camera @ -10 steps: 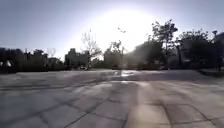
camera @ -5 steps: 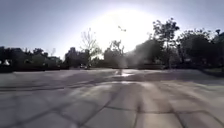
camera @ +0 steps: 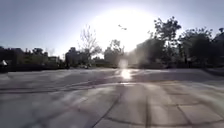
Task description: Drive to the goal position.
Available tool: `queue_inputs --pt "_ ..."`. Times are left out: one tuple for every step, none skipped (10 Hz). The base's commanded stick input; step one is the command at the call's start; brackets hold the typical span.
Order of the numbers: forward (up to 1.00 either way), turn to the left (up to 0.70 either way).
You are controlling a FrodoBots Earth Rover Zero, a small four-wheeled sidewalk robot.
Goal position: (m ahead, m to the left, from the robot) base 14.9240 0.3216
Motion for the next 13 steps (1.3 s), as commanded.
queue_inputs --pt "0.7 0.18" --pt "0.7 0.0" --pt "0.7 0.0" --pt "0.7 0.0" --pt "0.7 0.0" --pt "0.7 0.0" --pt "0.7 0.0" --pt "0.7 0.0" --pt "0.7 0.0" --pt "0.7 0.0" --pt "0.7 0.0" --pt "0.7 0.0" --pt "0.7 0.0"
